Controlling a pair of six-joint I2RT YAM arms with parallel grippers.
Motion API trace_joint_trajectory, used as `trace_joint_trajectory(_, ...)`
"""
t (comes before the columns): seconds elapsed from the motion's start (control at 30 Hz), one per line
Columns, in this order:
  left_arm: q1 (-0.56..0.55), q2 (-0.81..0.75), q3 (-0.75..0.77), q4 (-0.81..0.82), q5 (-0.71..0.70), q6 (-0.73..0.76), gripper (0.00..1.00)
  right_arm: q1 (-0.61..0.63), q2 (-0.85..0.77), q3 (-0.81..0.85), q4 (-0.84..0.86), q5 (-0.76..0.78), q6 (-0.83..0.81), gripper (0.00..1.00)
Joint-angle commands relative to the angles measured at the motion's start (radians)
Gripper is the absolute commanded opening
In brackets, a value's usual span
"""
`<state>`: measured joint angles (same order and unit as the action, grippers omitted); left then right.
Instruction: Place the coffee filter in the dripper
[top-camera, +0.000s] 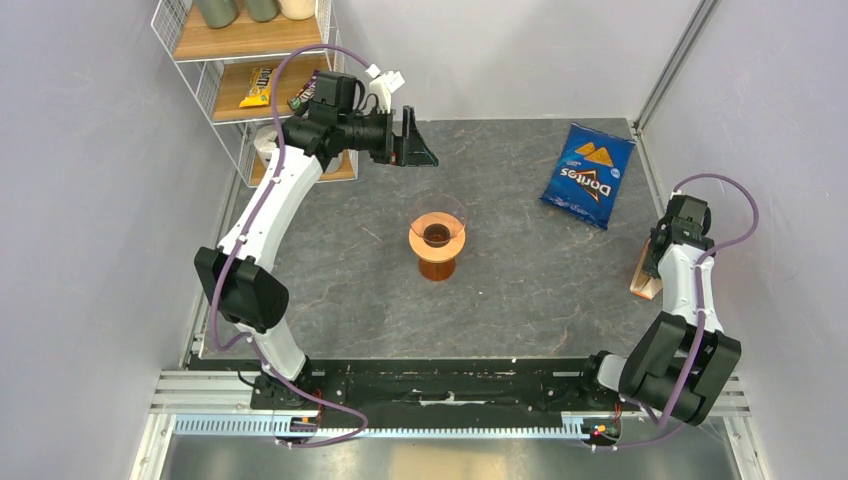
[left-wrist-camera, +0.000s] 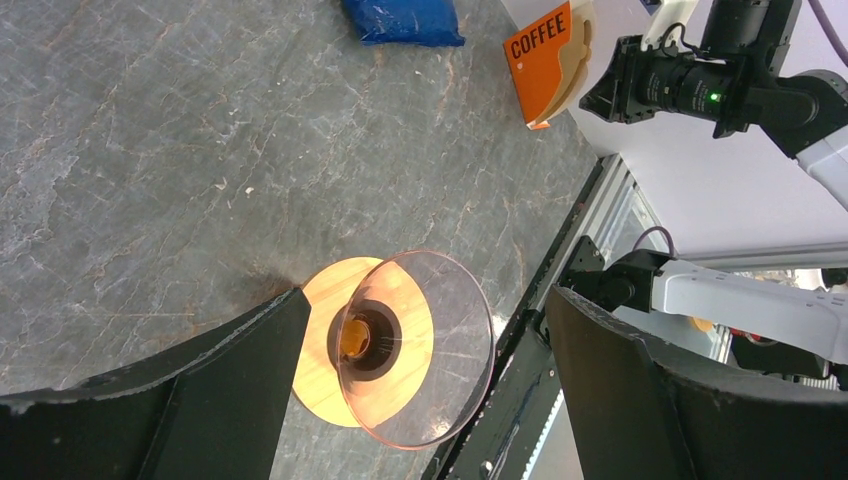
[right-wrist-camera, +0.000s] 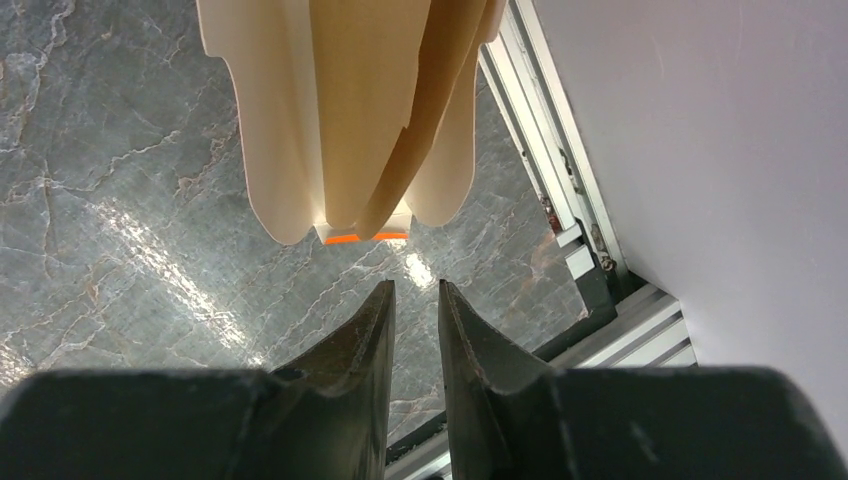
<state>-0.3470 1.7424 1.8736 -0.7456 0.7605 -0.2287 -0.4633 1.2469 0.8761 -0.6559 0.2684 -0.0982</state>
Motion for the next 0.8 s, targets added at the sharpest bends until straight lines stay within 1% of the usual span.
trace_joint_trajectory(0.0, -0.01, 0.004, 0.044, 0.037, -0.006, -0.022, 0.96, -0.008, 0.011, -0.015, 0.063, -0.012, 0.002, 0.3)
trace_joint_trajectory(0.77, -0.023, 0.012, 0.047, 0.045, -0.012, -0.031, 0.97, -0.018, 0.066, -0.023, 0.13, -0.017, -0.004, 0.31)
